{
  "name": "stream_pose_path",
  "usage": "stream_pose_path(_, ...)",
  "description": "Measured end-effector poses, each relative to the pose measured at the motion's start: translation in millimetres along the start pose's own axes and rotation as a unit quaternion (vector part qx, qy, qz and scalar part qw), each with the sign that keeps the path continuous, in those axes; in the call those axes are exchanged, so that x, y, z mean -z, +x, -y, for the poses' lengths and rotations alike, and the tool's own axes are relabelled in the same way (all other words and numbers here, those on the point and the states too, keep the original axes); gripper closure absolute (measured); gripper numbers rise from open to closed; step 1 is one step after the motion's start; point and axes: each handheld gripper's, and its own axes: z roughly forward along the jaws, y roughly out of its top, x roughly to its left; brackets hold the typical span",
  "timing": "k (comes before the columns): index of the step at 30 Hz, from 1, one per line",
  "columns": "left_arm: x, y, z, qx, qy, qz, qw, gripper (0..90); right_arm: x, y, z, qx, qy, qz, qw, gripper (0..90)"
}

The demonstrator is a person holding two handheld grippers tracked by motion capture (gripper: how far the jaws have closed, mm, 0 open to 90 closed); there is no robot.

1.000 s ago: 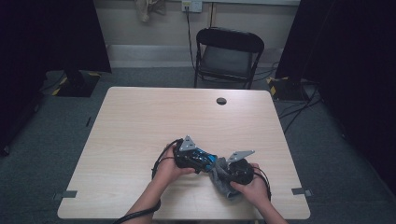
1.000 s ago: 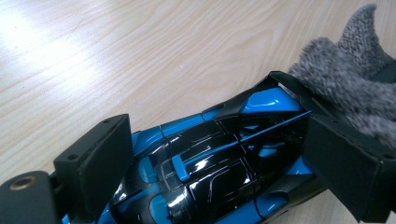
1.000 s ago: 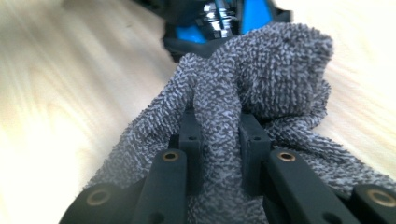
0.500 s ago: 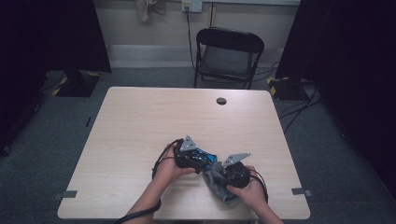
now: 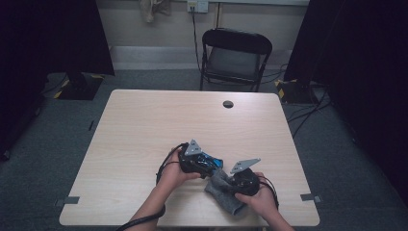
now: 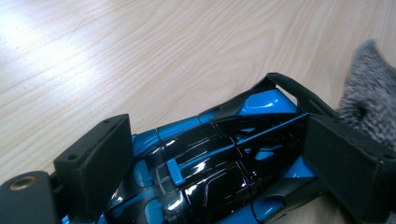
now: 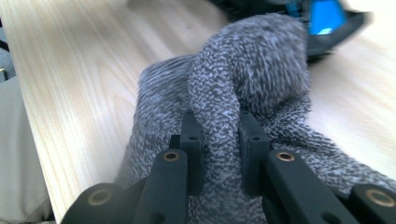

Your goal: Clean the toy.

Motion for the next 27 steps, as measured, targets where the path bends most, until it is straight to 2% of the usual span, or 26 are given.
stream_pose_path(4, 0.3, 0.3, 1.2, -0.002, -0.004, 0.000, 1.0000, 8.7, 20.1, -14.5, 0.5, -0.018, -0.019, 0.020, 0.9995, 76.5)
stream_pose_path(5, 0.3, 0.3, 1.2, -0.002, -0.004, 0.000, 1.0000, 8.7, 20.1, -14.5, 0.5, -0.018, -0.019, 0.020, 0.9995, 76.5)
stream_pose_path(6, 0.3, 0.4, 1.0, -0.002, -0.003, 0.000, 1.0000, 8.7, 33.0, -26.3, -0.1, -0.032, -0.036, 0.038, 0.9981, 76.6)
stream_pose_path(9, 0.1, -0.1, 0.6, -0.001, -0.002, 0.000, 1.0000, 8.7, 44.0, -41.3, -2.0, -0.052, -0.048, 0.072, 0.9949, 76.5)
stream_pose_path(12, 0.1, -0.2, 0.6, -0.001, -0.002, 0.000, 1.0000, 8.7, 42.8, -55.8, -5.0, -0.070, -0.043, 0.105, 0.9910, 76.5)
stream_pose_path(13, 0.1, -0.3, 0.5, -0.001, -0.002, 0.000, 1.0000, 8.7, 42.8, -55.8, -5.0, -0.070, -0.043, 0.105, 0.9910, 76.5)
stream_pose_path(14, 0.0, -0.3, 0.4, -0.001, -0.001, 0.001, 1.0000, 8.7, 34.6, -61.9, -7.9, -0.073, -0.032, 0.125, 0.9890, 76.5)
stream_pose_path(17, -0.1, -0.4, 0.2, 0.000, -0.001, 0.001, 1.0000, 8.7, 23.0, -64.3, -13.4, -0.073, -0.022, 0.146, 0.9864, 76.5)
stream_pose_path(23, 0.0, -0.1, 0.1, -0.001, 0.000, 0.002, 1.0000, 8.8, -3.1, -52.7, -22.8, -0.049, 0.002, 0.133, 0.9899, 76.5)
stream_pose_path(27, 0.2, 0.3, 0.7, -0.002, -0.003, 0.001, 1.0000, 8.8, -8.8, -44.3, -21.3, -0.040, 0.006, 0.124, 0.9915, 76.4)
